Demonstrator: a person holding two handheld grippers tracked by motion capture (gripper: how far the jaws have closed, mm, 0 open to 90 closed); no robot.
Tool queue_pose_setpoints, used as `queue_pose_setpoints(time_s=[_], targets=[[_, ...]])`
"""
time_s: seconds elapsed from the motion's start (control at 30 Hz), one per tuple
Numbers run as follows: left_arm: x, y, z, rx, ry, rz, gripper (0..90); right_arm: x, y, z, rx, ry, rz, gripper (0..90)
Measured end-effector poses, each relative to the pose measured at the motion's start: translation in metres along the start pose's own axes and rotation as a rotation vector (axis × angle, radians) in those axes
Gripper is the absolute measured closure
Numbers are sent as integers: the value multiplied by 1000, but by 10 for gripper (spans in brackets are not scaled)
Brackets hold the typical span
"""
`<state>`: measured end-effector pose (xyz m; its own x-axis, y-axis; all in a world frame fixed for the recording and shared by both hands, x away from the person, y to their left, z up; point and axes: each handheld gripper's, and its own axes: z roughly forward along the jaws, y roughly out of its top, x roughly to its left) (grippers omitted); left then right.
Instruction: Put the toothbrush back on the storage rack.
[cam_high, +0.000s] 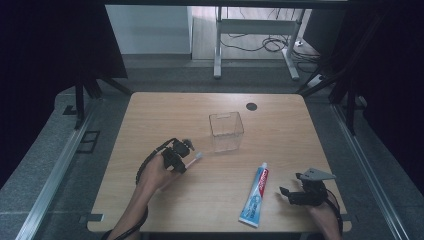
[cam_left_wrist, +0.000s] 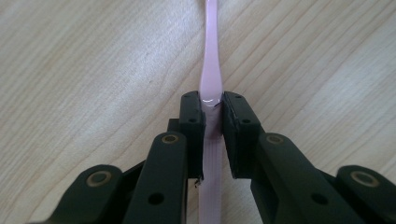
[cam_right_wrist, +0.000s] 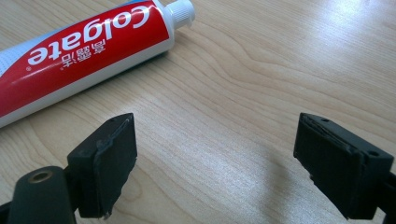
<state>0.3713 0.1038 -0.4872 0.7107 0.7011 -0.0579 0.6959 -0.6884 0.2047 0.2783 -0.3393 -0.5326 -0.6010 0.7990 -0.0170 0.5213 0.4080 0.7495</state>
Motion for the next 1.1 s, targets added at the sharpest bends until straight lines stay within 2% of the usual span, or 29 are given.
queue_pose_setpoints(time_s=[0.4,0.57,0.97,1.1], targets=[[3,-2,-20,-93,-40,-9,788,0,0,0,-1,2,1,130],[5,-3,-26,-113,-46,-2,788,0,0,1,1,5,4,121],[10,-3,-45,-186,-45,-5,788,1,0,2,-1,6,22,0],[10,-2,-49,-205,-46,-1,788,1,0,2,-5,4,25,0]])
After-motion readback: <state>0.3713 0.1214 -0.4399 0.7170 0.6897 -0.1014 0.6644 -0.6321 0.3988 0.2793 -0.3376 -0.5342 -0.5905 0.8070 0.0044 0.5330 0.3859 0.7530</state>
